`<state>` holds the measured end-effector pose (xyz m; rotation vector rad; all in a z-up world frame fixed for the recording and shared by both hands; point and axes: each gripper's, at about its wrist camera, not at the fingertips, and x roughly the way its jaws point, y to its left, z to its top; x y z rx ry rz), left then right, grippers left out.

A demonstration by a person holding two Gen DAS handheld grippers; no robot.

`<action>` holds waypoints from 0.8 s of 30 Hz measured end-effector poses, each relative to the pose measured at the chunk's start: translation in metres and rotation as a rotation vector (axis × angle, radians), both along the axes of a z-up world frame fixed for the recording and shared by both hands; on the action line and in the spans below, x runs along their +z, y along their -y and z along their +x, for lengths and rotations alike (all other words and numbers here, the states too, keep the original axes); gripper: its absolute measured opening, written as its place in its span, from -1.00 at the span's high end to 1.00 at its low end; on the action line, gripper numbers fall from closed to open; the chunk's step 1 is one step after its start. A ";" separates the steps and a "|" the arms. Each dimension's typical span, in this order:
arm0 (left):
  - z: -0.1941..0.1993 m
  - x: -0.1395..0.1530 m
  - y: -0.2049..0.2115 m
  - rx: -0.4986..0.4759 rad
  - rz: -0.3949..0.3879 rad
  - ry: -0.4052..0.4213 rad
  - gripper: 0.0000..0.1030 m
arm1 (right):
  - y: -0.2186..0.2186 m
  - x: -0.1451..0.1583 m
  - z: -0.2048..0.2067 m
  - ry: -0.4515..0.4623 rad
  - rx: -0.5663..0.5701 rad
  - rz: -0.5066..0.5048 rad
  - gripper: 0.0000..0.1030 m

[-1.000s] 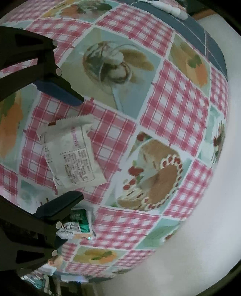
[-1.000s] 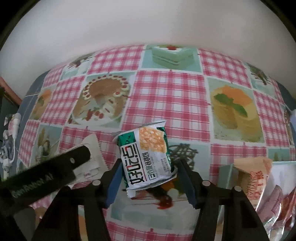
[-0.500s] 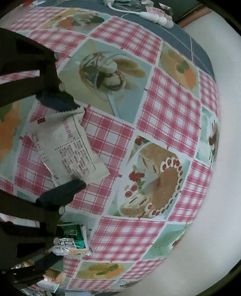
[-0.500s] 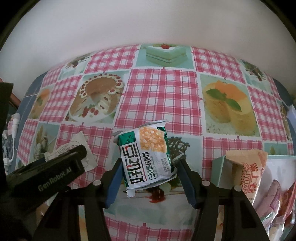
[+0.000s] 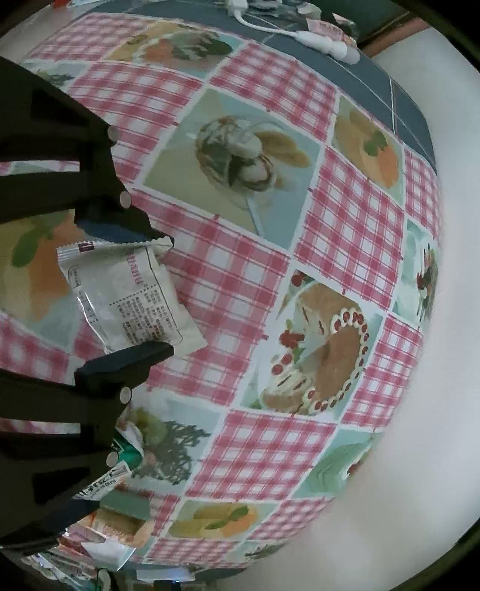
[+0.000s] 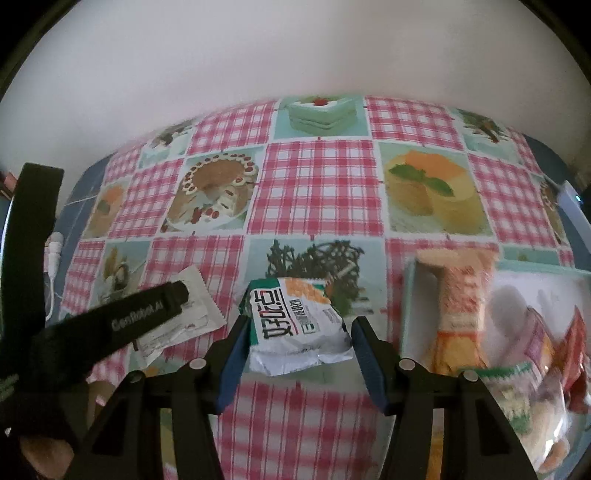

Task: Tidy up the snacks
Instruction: 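Close the left tool on the white packet while the right tool grips the green-white biscuit packet, then carry the white packet with the left tool and biscuit packet with the right tool over the tray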

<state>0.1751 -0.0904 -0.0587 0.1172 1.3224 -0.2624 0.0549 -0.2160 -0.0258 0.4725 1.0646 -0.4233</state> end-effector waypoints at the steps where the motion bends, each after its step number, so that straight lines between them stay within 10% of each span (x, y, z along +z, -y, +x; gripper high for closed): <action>1: -0.007 0.004 -0.001 0.005 -0.016 -0.007 0.35 | -0.001 0.002 -0.004 0.003 -0.004 0.001 -0.13; 10: -0.036 0.002 -0.019 -0.010 -0.012 -0.055 0.38 | -0.009 0.026 -0.054 0.016 -0.034 0.004 -0.11; 14: -0.035 -0.002 -0.023 -0.003 -0.024 -0.050 -0.47 | -0.009 0.023 -0.066 0.014 -0.058 0.024 -0.11; 18: -0.038 0.003 -0.013 -0.039 -0.110 -0.057 -0.50 | -0.005 0.022 -0.070 0.019 -0.069 0.035 -0.11; 24: -0.051 -0.016 0.031 -0.145 0.055 -0.001 -0.50 | 0.002 0.019 -0.072 0.026 -0.081 0.047 -0.11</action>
